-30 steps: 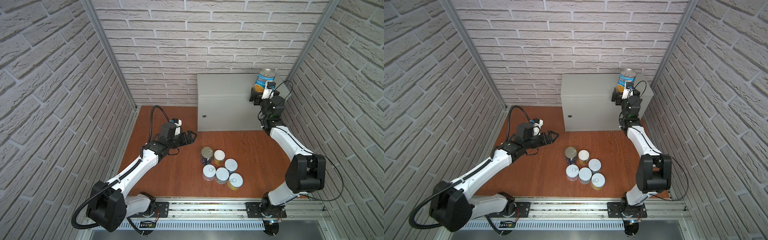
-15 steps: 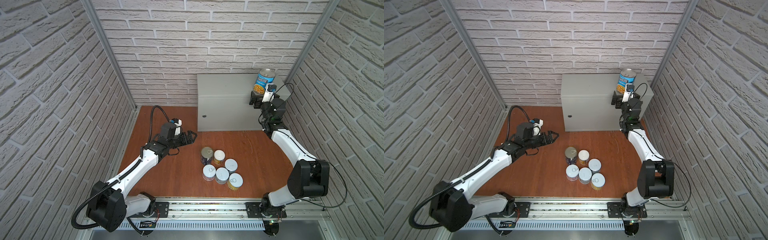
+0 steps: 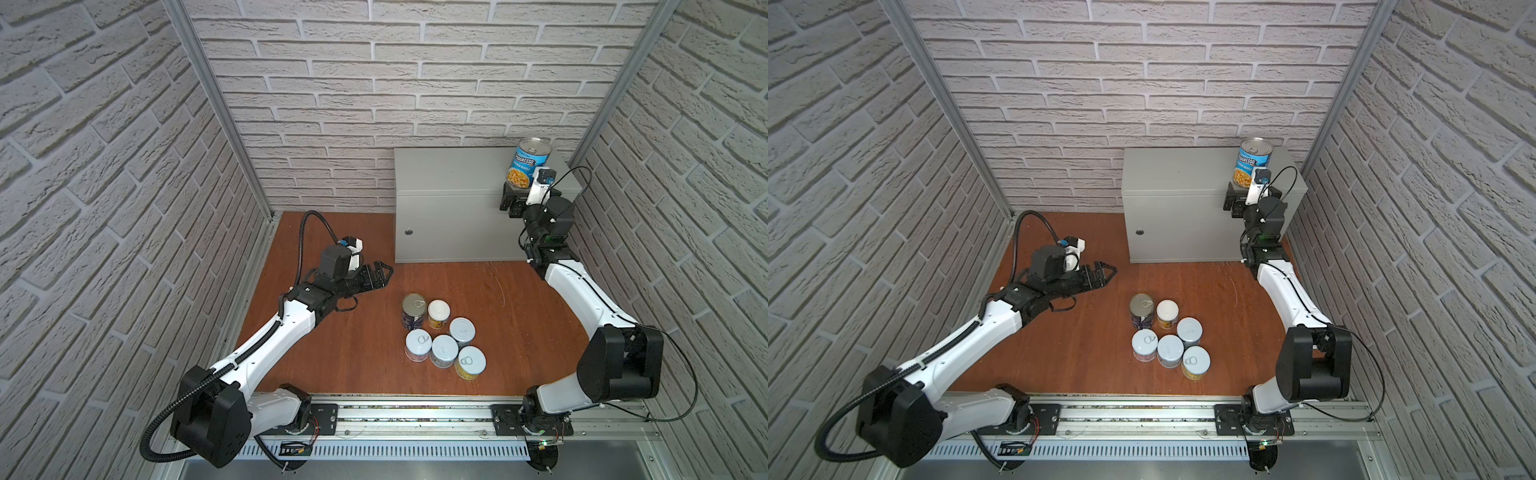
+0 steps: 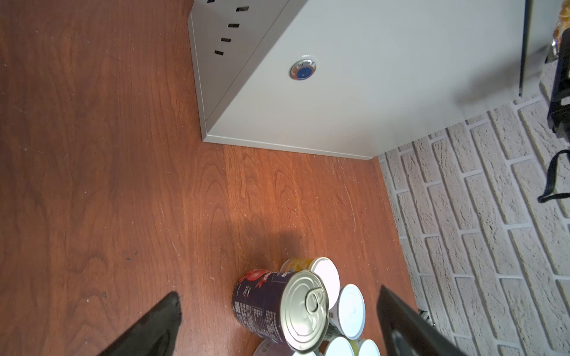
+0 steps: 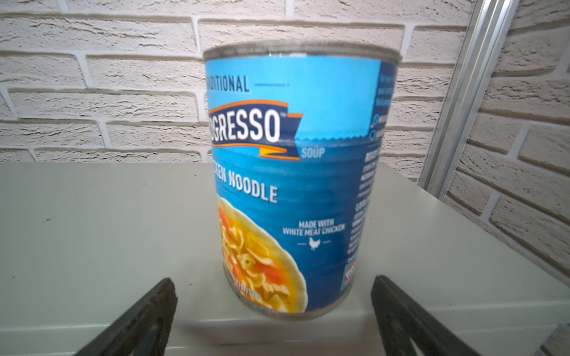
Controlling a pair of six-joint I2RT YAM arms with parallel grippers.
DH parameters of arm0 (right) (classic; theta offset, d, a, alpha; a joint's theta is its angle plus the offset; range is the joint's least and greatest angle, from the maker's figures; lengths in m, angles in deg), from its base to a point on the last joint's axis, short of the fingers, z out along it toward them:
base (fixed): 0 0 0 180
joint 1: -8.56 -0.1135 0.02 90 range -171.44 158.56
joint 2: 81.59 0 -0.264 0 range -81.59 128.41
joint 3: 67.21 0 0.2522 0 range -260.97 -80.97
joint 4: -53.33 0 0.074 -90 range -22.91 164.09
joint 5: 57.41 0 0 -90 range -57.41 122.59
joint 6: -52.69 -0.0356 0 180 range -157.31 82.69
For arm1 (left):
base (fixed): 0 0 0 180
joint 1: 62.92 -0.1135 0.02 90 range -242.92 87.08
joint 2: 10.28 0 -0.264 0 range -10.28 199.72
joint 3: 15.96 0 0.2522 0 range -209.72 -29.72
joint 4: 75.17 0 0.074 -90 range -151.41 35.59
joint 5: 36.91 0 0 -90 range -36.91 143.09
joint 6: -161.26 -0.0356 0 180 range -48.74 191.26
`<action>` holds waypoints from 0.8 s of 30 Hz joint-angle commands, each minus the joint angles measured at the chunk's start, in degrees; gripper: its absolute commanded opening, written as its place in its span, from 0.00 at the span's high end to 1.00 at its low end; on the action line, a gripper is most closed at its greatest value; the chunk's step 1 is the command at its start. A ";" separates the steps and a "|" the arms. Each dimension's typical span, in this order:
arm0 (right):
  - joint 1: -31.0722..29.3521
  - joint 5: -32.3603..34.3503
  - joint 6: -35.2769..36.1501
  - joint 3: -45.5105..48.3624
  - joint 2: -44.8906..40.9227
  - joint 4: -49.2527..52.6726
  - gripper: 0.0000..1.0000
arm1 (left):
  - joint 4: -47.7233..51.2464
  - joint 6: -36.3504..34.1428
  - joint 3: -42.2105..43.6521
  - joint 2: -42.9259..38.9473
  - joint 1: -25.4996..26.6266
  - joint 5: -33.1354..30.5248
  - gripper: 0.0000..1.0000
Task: Place and organize the canned foods onto the counter
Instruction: 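Lower the blue Progresso can onto the cabinet top with the right gripper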
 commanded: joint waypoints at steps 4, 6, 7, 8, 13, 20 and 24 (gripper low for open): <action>-0.48 1.68 0.05 -0.74 -2.72 -0.06 0.08 | -1.54 -1.03 -0.37 -0.66 0.36 -0.23 0.02; -0.41 1.92 0.06 -0.76 -3.14 0.17 0.12 | -1.63 -0.92 -0.23 -0.74 0.45 -0.17 0.02; -0.40 1.90 0.05 -0.75 -3.29 -0.05 0.15 | -1.76 -0.83 -0.15 -0.79 0.46 -0.27 0.02; -0.41 1.92 0.13 -0.75 -3.36 -0.01 0.15 | -1.78 -0.83 -0.12 -0.87 0.39 -0.29 0.02; -0.46 2.30 0.23 -0.84 -3.69 -0.02 0.20 | -1.87 -0.74 -0.02 -0.75 0.42 -0.18 0.02; -0.46 2.21 -0.13 -1.48 -3.80 0.60 0.25 | -2.46 -0.34 0.16 -0.56 0.44 -0.27 0.02; -0.45 2.35 0.03 -2.58 -2.93 0.86 0.25 | -2.70 -0.22 0.27 -0.35 0.48 0.05 0.02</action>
